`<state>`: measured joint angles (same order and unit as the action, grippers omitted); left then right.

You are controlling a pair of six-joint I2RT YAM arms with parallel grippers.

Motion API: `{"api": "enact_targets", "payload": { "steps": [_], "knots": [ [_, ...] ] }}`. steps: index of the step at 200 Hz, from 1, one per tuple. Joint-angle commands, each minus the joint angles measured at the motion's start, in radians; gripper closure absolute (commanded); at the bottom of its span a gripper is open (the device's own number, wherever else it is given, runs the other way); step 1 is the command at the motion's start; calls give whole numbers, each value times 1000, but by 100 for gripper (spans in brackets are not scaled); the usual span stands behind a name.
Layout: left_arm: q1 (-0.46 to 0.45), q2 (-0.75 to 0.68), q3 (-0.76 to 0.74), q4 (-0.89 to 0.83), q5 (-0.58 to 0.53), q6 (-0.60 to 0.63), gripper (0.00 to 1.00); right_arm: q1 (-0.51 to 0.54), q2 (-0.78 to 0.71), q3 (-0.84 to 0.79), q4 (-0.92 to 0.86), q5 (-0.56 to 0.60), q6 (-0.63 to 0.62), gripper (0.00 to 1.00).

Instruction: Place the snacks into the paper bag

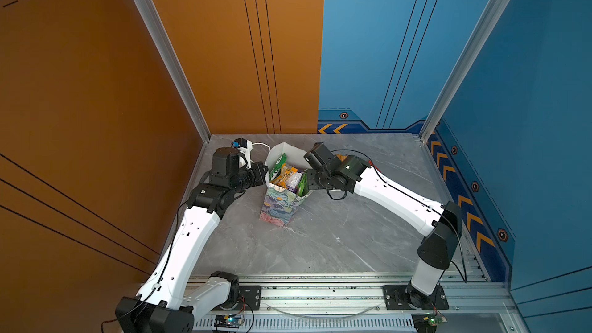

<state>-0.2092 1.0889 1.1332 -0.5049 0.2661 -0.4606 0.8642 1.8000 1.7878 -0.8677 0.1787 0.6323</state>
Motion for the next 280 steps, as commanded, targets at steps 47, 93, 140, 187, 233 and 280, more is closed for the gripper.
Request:
{"api": "enact_targets", "payload": {
  "steps": [47, 93, 140, 187, 233, 280],
  "knots": [
    [16, -8, 19, 92, 27, 0, 100, -12, 28, 176, -88, -69, -53, 100],
    [-3, -3, 52, 82, 12, -27, 100, -56, 11, 302, -81, -134, -91, 100],
    [-180, 71, 140, 17, -25, -17, 100, -126, -21, 289, -96, -181, -92, 100],
    [-337, 175, 263, -87, -135, 26, 100, -189, -61, 175, -84, -176, -83, 100],
    [-381, 234, 252, -99, -163, 50, 100, -211, -96, 69, -36, -181, -65, 100],
    [-382, 178, 159, -49, -204, 67, 100, -218, -137, 30, 0, -202, -66, 74]
  ]
}}
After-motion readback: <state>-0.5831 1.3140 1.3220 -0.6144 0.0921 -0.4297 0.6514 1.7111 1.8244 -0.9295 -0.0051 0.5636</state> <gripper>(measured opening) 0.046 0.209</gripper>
